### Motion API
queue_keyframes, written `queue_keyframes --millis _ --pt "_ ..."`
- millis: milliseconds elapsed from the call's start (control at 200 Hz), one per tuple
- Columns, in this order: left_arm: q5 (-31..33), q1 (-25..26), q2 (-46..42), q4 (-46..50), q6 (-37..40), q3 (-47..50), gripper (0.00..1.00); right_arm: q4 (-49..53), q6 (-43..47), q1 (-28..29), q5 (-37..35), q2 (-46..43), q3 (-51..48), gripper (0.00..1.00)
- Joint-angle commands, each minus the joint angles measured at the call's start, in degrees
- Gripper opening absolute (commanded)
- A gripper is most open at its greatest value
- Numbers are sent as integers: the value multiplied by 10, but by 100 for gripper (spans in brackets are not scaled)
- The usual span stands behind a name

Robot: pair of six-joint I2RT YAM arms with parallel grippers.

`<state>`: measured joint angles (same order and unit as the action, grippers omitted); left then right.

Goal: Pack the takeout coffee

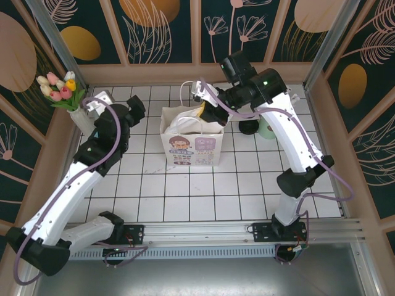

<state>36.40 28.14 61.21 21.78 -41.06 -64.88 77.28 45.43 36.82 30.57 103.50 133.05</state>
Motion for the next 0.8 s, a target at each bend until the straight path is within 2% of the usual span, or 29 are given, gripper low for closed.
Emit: queue_keyframes --millis 0,105,240,385,460,656,791 --pt "25 0 15 4 -21 -10 98 -9 -66 13 10 26 30 0" --pt "23 0 21 0 -20 3 99 -23 -155 29 -82 49 20 0" --pt "3 0 24 -45 -12 37 99 -16 -231 35 -125 54 35 0" --pt "-13 0 65 -37 -8 23 99 -28 -302 33 -110 64 0 0" --pt "-22 0 82 -27 -6 14 99 -31 -304 31 -87 71 -31 0" --pt "-48 0 85 -44 -4 26 98 -20 -286 18 -65 113 -8 0" --pt "-77 -1 82 -58 -20 44 98 -29 -304 18 -45 134 -16 0"
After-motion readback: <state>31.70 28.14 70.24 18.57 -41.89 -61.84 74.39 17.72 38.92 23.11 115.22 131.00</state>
